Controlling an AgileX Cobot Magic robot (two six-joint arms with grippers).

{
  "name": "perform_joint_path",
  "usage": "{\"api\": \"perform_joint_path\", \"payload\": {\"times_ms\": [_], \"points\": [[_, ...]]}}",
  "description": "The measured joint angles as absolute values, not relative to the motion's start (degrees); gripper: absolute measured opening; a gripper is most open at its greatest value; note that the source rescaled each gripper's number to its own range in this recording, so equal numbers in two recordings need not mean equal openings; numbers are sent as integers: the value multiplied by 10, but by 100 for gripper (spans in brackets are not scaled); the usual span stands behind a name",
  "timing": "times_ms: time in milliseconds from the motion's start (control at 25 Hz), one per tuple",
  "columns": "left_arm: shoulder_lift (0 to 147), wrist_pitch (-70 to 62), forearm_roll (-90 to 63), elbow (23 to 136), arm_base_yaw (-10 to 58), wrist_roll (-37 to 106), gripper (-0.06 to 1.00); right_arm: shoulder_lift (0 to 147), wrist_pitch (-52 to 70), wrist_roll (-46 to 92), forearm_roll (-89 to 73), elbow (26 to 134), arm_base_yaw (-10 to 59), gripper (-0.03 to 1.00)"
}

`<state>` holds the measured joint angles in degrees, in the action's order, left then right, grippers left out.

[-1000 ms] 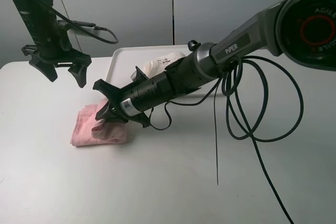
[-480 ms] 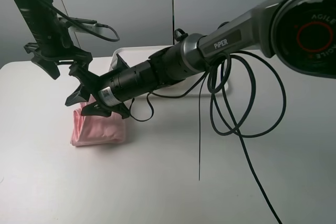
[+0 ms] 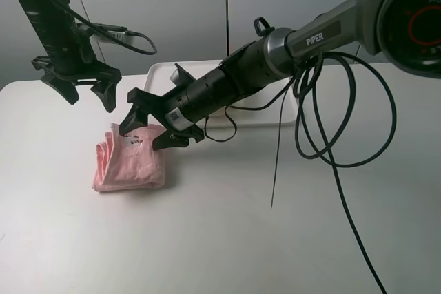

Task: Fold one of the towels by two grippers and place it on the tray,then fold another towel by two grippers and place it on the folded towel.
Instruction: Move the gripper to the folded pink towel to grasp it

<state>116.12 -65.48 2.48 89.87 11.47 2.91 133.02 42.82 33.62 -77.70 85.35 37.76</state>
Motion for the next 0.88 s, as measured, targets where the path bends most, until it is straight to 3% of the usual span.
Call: {"api": "perform_joint_path", "payload": {"times_ms": [480,880], "points": [[1161,-655,0,899,115,50,99,1329,379,238,-657,853,378,76],[1161,-651,-17,899,115,71,99,1349,381,231,-665,858,378,76]]}}
